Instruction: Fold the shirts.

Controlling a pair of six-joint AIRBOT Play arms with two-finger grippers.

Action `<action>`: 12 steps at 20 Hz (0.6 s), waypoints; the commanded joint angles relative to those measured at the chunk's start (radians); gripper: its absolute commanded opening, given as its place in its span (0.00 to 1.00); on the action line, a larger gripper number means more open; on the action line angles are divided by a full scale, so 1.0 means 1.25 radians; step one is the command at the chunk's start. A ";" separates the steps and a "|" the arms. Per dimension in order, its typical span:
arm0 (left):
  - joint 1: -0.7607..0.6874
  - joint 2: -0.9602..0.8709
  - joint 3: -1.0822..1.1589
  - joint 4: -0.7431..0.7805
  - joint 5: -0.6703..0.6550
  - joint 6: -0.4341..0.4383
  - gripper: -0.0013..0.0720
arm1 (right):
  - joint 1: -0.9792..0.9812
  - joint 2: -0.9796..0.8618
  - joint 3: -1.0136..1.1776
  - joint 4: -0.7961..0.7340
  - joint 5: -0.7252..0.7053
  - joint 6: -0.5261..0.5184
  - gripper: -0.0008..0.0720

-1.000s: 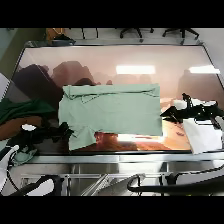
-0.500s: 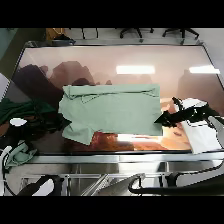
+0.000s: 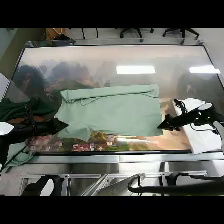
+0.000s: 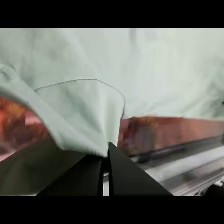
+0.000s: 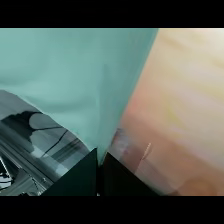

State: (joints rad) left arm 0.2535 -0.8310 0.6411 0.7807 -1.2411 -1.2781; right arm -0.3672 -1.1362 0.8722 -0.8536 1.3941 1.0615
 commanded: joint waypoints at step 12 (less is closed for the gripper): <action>0.001 0.038 0.105 0.273 0.002 -0.106 0.05 | -0.003 0.180 0.026 0.178 -0.200 -0.100 0.03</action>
State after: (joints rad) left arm 0.2531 -0.6724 0.6960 1.1042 -1.3155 -1.4265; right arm -0.3729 -0.8936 0.8845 -0.8696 1.2850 1.0988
